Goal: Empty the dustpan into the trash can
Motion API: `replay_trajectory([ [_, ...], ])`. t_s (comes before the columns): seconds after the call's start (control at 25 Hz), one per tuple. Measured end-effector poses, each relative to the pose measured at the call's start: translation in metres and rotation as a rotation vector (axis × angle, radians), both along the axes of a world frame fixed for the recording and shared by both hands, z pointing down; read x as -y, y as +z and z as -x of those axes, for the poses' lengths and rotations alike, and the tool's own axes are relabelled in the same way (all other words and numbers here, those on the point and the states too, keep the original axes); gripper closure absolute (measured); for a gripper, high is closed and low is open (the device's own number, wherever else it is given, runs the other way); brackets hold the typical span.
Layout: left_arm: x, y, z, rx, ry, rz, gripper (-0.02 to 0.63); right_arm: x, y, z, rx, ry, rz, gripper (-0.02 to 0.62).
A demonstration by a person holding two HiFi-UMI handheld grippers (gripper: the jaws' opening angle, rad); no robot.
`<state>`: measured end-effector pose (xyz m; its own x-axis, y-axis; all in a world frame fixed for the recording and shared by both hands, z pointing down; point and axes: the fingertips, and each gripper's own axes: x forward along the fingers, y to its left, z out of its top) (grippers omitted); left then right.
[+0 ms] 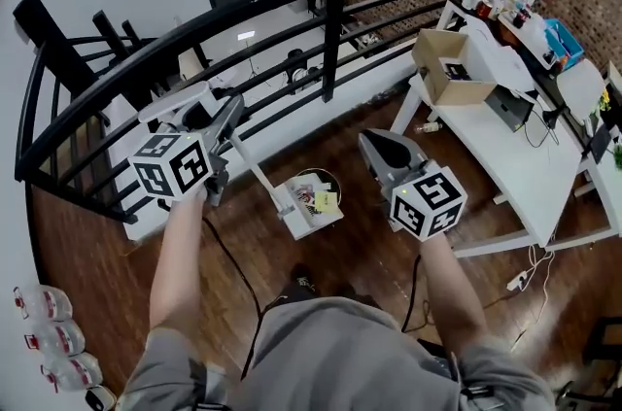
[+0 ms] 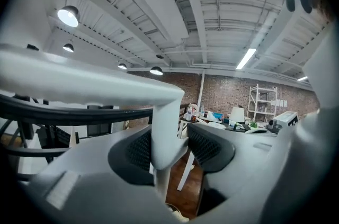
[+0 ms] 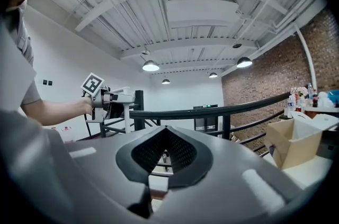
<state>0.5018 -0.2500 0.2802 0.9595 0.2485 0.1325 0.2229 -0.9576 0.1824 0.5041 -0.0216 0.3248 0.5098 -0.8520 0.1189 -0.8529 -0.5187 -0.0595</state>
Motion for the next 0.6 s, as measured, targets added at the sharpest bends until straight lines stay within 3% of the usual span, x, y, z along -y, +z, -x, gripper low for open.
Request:
replay_trajectory([
  [0.12, 0.013, 0.022, -0.016, 0.04, 0.02, -0.013, 0.414, 0.014, 0.0, -0.011, 0.001, 0.023, 0.007, 0.597],
  [0.4, 0.02, 0.026, -0.042, 0.008, 0.074, -0.033, 0.414, 0.029, 0.015, -0.02, 0.027, 0.051, 0.022, 0.597],
  [0.6, 0.011, 0.025, -0.067, 0.041, 0.091, -0.055, 0.414, 0.018, 0.011, -0.032, 0.024, 0.076, 0.015, 0.597],
])
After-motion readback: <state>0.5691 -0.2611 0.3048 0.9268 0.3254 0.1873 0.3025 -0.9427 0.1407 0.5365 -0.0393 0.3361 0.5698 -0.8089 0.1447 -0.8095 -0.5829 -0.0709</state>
